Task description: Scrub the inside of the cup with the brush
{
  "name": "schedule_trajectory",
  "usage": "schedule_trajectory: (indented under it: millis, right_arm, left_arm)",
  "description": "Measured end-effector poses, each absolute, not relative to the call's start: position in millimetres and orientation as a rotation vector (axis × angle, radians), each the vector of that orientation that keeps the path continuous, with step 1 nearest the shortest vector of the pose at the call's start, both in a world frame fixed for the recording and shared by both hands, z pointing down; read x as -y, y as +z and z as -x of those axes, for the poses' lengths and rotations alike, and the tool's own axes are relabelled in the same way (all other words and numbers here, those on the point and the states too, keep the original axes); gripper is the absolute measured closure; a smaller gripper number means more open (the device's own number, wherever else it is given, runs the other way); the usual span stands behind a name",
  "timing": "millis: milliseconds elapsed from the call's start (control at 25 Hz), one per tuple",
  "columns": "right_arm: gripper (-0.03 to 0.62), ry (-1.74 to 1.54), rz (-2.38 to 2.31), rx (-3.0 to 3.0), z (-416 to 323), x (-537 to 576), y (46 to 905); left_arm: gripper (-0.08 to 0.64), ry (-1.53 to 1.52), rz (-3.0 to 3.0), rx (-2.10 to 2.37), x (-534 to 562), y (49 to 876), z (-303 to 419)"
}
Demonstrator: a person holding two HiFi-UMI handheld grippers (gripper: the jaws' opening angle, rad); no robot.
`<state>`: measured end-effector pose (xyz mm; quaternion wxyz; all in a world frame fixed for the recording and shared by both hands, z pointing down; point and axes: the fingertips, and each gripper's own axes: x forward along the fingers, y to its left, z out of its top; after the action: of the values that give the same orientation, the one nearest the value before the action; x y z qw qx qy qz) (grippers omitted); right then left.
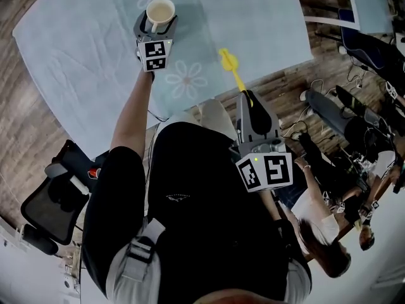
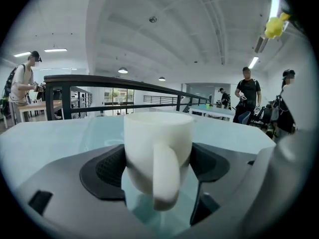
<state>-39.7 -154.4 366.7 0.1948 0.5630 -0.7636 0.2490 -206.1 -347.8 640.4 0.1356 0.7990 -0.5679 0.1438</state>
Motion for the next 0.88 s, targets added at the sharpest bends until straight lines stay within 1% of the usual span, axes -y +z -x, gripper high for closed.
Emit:
schedule_trajectory:
  millis: [200,600,880]
  right_arm:
    - [0.552,0.729,-1.572,2.114,34,158,374]
    - [0.552,0.734,-1.56,2.154,21,155,373]
    - [0.552,0.715,-1.555,2.231,5,150,367]
  left_arm:
    - [0.164,0.441,-2.29,1.63,352,651,207]
    - [0.164,0.697,-2.196,1.558,342,674,209]
    - [0.166,0.686,-2.04,1.615,304,664,236]
